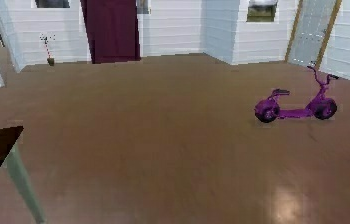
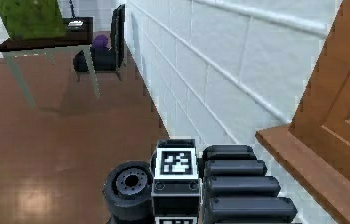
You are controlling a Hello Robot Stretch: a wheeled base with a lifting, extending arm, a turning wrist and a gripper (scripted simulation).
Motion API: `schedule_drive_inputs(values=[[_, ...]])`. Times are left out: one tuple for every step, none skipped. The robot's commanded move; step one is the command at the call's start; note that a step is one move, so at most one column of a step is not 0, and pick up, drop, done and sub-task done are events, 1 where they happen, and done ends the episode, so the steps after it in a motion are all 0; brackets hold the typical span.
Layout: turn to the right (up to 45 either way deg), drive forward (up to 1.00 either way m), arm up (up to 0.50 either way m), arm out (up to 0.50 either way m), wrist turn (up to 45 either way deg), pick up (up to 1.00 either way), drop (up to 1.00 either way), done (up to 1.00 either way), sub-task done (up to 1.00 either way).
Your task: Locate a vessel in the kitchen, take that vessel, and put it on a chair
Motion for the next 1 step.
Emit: schedule_drive_inputs(values=[[3.0,0.00,0.00,0.00,0.0,0.00,0.00,0.00,0.00]])
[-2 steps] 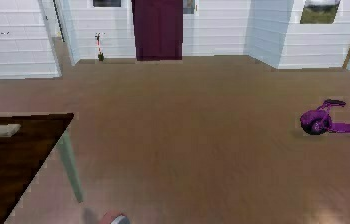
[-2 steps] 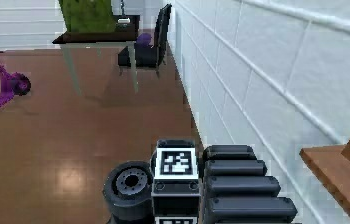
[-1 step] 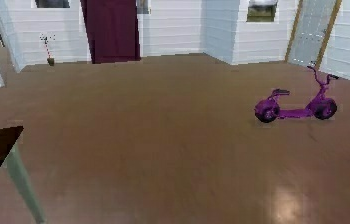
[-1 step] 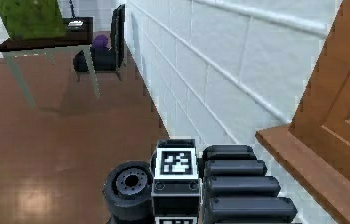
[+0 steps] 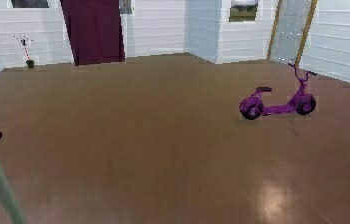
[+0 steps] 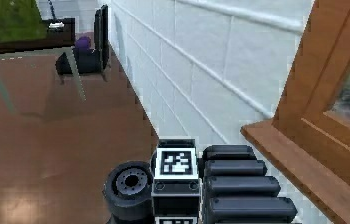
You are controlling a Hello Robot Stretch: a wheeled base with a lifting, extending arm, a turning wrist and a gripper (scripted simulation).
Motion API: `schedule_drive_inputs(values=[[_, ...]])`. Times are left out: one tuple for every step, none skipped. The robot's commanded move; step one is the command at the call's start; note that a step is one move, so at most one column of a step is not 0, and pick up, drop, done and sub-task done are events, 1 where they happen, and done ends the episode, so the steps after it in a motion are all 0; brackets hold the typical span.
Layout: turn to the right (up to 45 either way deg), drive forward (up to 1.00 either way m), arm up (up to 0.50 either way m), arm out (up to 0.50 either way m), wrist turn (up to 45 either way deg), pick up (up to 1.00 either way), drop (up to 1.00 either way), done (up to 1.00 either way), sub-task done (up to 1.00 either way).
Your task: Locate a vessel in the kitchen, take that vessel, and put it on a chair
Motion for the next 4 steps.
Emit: schedule_drive_inputs(values=[[0.0,0.25,0.00,0.00,0.0,0.00,0.00,0.00,0.00],[-21.0,0.00,0.00,0.00,0.0,0.00,0.00,0.00,0.00],[0.0,0.45,0.00,0.00,0.0,0.00,0.00,0.00,0.00],[-9.0,0.00,0.00,0.00,0.0,0.00,0.00,0.00,0.00]])
